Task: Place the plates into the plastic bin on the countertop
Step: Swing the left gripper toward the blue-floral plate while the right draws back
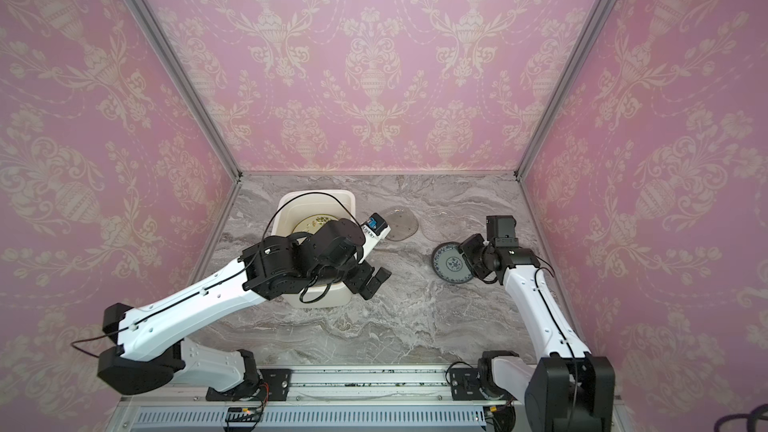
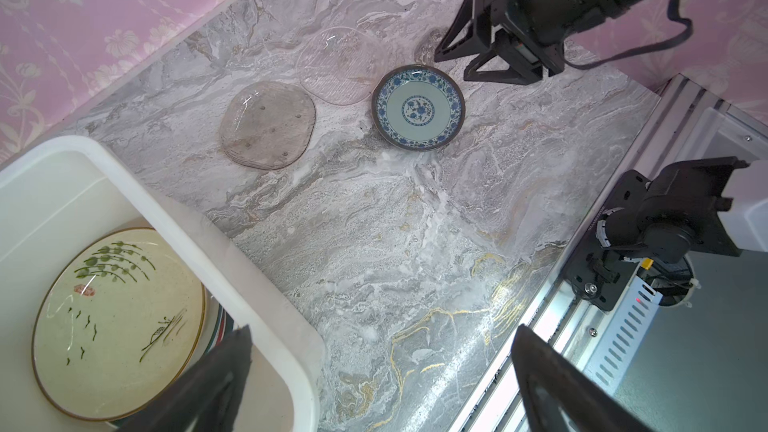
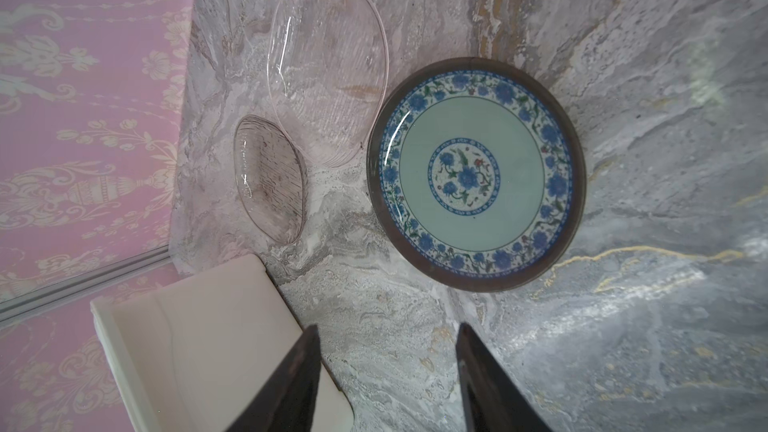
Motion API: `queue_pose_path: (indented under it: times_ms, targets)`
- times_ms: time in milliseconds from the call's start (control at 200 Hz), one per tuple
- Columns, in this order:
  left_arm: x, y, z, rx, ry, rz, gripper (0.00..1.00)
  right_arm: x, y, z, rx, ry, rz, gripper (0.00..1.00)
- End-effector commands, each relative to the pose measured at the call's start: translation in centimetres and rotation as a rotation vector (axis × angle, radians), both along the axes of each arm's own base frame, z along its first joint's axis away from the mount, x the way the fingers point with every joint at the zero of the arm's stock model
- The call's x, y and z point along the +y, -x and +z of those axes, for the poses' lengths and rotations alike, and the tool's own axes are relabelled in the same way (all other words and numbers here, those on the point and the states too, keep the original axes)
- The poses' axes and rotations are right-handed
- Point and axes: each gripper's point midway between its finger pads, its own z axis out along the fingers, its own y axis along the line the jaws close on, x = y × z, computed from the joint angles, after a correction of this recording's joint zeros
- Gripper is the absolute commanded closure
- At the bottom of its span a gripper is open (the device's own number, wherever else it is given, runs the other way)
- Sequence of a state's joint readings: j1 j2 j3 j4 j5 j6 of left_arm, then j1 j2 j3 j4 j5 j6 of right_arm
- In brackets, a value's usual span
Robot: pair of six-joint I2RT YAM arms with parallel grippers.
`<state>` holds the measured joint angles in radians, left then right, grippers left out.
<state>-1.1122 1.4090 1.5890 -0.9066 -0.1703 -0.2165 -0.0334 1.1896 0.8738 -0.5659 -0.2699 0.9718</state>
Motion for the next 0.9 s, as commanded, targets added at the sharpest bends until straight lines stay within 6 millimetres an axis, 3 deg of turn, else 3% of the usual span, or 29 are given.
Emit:
queue_pose_path:
  times_ms: [0,145,315,645,680,896]
  targets:
    - [-1.2,-0.4,1.4,-0.081,0.019,-0.045,0.01,0.2,-2.2,1.6,-0.042,0.014,0.079,0.45]
    - [-2.3,-0.6,1.0,-0.098,0.048,-0.07,0.01,-0.7,-4.8,1.6,-0.063,0.072,0.099,0.39]
    - [-3.0,-1.0,0.7,-0.128,0.043,-0.088,0.01,-2.4,-6.7,0.9,-0.06,0.177,0.107,0.42]
    - [-4.1,-3.3,-0.6,-0.081,0.071,-0.084,0.01,-4.2,-10.0,-4.1,0.034,0.257,0.123,0.47]
    - [-4.3,-3.4,-0.9,-0.079,0.062,-0.093,0.01,-4.2,-11.3,-3.3,0.007,0.258,0.121,0.47]
    - [-5.6,-4.8,-2.1,-0.037,0.067,-0.106,0.01,-4.7,-13.2,-5.7,0.059,0.267,0.13,0.51]
